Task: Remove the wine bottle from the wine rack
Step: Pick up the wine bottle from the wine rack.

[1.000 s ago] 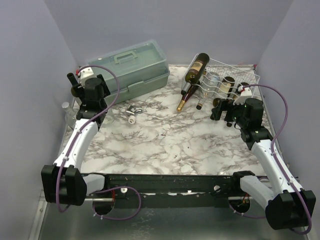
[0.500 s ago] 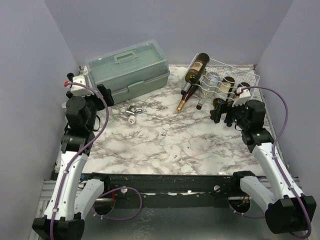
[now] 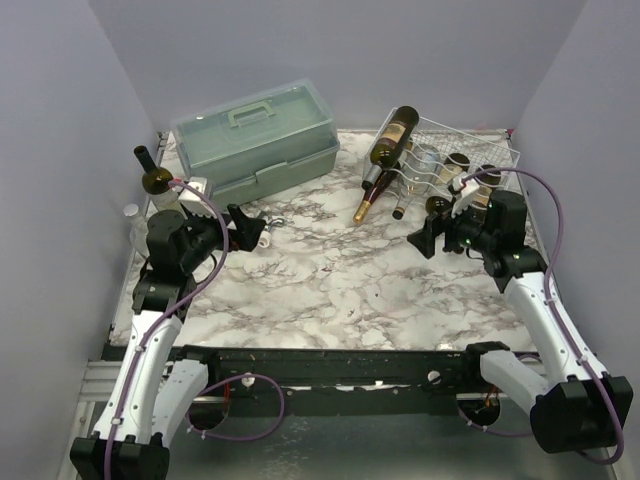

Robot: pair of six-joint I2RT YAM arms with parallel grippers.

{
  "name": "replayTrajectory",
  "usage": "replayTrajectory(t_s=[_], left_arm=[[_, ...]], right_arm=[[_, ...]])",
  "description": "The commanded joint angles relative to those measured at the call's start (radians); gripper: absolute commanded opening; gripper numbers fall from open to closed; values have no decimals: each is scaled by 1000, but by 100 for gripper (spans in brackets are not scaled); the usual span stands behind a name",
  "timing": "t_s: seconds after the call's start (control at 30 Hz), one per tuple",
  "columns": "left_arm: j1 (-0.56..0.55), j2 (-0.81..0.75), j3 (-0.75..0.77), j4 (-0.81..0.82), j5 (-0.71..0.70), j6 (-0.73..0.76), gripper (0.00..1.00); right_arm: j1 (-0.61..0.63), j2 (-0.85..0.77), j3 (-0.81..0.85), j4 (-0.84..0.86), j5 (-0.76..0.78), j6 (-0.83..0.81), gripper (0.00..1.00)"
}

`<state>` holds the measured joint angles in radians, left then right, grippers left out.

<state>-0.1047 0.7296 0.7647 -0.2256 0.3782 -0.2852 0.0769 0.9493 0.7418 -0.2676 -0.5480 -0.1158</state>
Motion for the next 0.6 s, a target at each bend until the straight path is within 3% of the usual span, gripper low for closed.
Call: replayTrajectory(t_s=[0.0,0.13,0.33,0.57], left_arm=[[5,-13,-52,5,93,-16,96],[5,-52,-70,0,87,-3,96],[4,-75,-76,2,73,1,96],[5,-87,-80,0,58,1,96]], right_arm=[[-4,67,110,-114,-160,-94,100],[-1,176,206,-152,-204,-72,100],[42,337,395,-209,-139,-22,100],[174,464,572,-217,93,50,100]])
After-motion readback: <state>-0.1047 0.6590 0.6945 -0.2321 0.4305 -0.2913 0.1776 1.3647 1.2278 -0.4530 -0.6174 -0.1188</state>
